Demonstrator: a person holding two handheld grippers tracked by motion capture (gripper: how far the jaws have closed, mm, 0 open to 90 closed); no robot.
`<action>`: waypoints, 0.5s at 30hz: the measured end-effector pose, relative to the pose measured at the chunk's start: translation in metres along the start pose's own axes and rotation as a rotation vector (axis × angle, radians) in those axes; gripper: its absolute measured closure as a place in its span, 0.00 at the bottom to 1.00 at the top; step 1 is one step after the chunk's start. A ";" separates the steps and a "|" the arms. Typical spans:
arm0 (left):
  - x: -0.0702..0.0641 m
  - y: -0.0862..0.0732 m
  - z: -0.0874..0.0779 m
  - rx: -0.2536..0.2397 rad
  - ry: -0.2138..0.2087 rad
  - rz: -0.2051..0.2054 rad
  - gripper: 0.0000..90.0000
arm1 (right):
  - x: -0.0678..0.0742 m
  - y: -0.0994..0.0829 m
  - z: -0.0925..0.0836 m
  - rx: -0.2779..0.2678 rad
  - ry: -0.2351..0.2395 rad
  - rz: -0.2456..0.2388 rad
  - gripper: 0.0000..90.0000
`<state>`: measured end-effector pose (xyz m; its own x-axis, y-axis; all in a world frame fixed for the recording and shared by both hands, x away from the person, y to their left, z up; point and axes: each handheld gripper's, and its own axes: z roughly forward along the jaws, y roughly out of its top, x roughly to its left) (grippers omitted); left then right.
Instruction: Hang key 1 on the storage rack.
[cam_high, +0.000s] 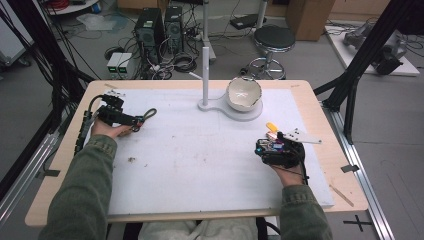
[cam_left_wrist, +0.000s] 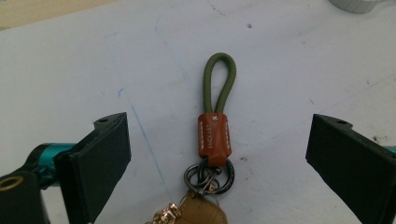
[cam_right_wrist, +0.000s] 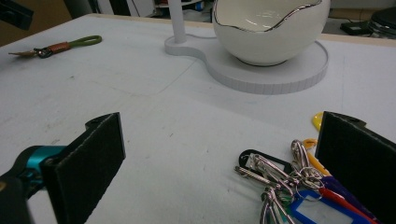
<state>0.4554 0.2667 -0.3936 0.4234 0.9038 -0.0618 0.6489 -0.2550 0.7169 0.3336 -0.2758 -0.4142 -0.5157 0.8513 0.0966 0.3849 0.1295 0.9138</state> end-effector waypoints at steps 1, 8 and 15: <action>-0.001 0.002 0.002 0.011 -0.003 0.008 0.08 | 0.000 0.000 0.000 0.000 0.000 -0.001 0.01; -0.002 0.013 0.014 0.084 -0.005 0.019 0.16 | -0.001 0.000 -0.001 0.003 -0.007 -0.010 0.01; -0.004 0.015 0.027 0.156 0.029 0.080 0.23 | -0.001 -0.001 -0.002 -0.001 -0.009 -0.020 0.01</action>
<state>0.4804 0.2496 -0.4018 0.4605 0.8876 0.0129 0.7052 -0.3746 0.6020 0.3325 -0.2776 -0.4140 -0.5165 0.8530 0.0753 0.3742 0.1458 0.9158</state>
